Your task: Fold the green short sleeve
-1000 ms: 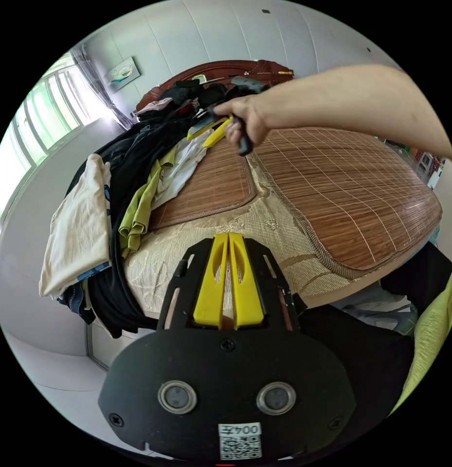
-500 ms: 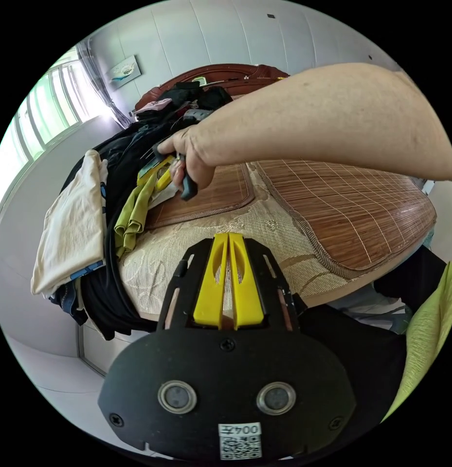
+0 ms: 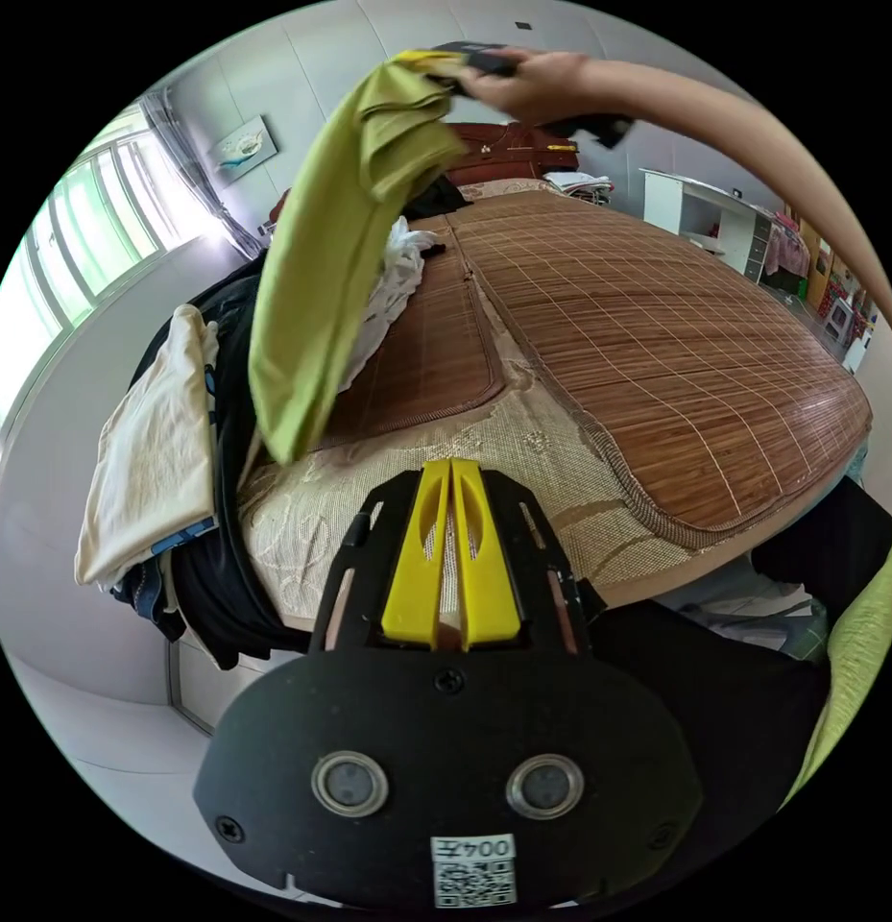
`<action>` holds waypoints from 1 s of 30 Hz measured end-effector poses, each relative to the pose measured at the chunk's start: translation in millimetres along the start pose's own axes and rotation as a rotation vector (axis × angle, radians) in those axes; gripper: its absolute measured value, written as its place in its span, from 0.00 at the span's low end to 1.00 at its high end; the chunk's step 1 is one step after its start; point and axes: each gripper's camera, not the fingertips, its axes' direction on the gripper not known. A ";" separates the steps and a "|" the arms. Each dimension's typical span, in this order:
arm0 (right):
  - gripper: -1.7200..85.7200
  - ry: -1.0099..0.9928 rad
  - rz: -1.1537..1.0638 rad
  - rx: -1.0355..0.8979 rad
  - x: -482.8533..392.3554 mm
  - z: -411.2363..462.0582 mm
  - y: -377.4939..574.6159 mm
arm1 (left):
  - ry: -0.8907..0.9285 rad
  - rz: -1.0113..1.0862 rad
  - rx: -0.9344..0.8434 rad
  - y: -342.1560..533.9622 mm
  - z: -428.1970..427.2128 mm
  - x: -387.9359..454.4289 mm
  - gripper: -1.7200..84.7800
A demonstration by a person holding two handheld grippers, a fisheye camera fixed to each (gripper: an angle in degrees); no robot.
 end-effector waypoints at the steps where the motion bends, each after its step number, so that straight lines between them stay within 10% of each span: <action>1: 0.01 -0.016 -0.037 0.033 -14.9 -34.9 8.3 | -0.001 0.000 -0.002 0.2 0.9 0.3 0.02; 13: 0.01 0.183 -0.249 0.218 -107.9 -314.1 166.6 | -0.122 0.045 -0.031 0.7 16.0 29.7 0.02; 30: 0.16 0.530 0.038 0.113 42.4 -394.0 360.8 | -0.287 0.282 0.136 -121.0 4.6 85.5 0.09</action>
